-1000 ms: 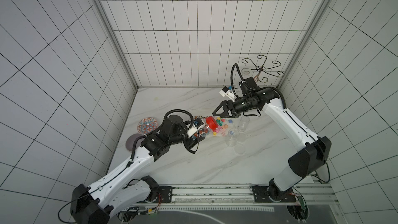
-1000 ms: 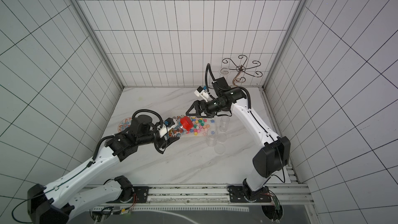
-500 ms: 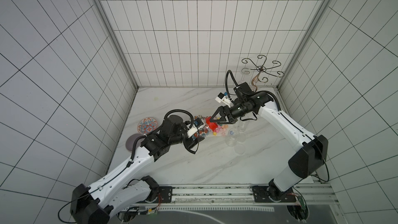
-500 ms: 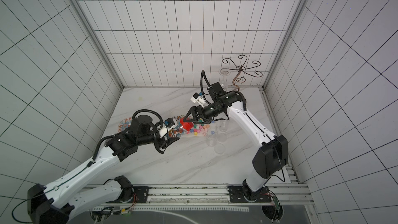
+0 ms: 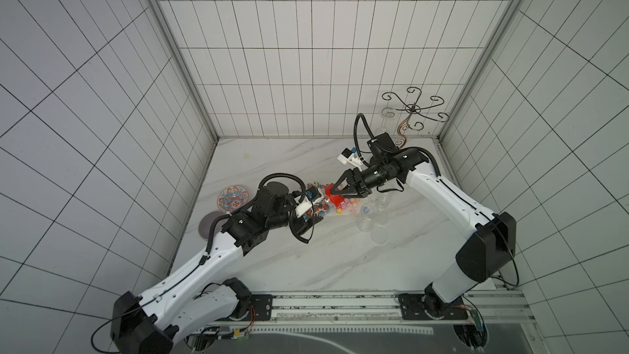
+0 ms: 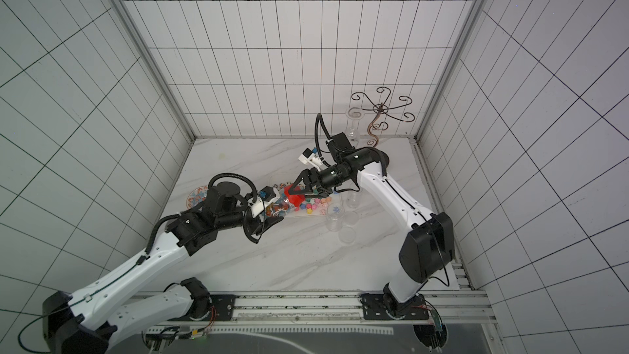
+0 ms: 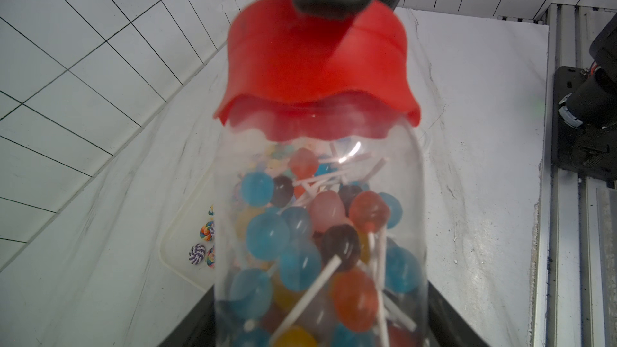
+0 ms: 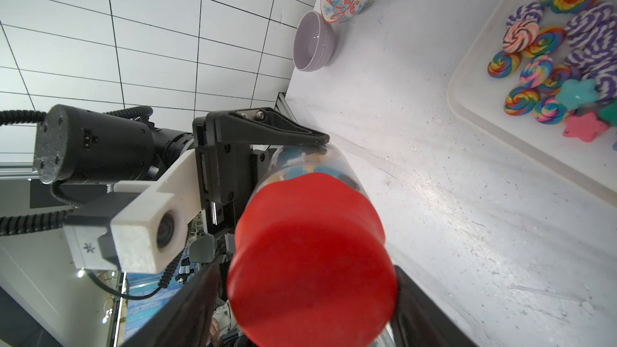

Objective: Pour the candies out of the jar
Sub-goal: Unscrew the lid from the jar.

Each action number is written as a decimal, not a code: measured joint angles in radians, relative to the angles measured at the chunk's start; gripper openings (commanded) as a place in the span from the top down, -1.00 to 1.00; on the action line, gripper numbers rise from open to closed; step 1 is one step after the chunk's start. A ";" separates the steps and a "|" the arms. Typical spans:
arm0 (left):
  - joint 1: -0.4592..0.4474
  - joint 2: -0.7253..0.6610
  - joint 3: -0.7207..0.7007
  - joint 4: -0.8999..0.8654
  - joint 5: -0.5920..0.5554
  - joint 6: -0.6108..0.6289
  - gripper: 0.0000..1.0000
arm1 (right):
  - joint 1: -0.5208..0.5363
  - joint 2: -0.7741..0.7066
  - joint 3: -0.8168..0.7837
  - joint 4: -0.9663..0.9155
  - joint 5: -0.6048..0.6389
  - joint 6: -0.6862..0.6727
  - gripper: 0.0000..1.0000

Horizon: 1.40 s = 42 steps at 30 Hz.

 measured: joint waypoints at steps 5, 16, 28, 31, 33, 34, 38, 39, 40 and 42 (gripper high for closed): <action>0.000 -0.006 0.001 0.003 0.001 -0.002 -0.18 | 0.000 -0.011 -0.011 0.017 0.000 0.005 -0.30; 0.007 0.008 0.064 -0.020 0.085 -0.032 -0.18 | -0.006 -0.096 -0.031 0.043 0.017 -0.112 0.03; 0.083 0.060 0.136 -0.101 0.427 -0.079 -0.19 | -0.016 -0.245 -0.181 0.170 -0.065 -0.417 0.07; 0.100 0.076 0.157 -0.113 0.511 -0.090 -0.19 | -0.016 -0.288 -0.212 0.215 -0.075 -0.460 0.08; 0.110 0.083 0.168 -0.113 0.563 -0.097 -0.20 | -0.016 -0.312 -0.221 0.239 -0.084 -0.480 0.08; 0.116 0.084 0.174 -0.113 0.589 -0.101 -0.20 | -0.016 -0.323 -0.222 0.248 -0.088 -0.489 0.08; 0.139 0.085 0.187 -0.097 0.685 -0.113 -0.21 | -0.017 -0.357 -0.223 0.278 -0.112 -0.515 0.08; 0.144 0.085 0.191 -0.097 0.702 -0.114 -0.21 | -0.017 -0.362 -0.223 0.282 -0.116 -0.519 0.08; 0.151 0.085 0.193 -0.095 0.721 -0.115 -0.21 | -0.018 -0.367 -0.223 0.286 -0.119 -0.523 0.08; 0.159 0.085 0.195 -0.091 0.747 -0.116 -0.21 | -0.021 -0.375 -0.224 0.289 -0.120 -0.527 0.08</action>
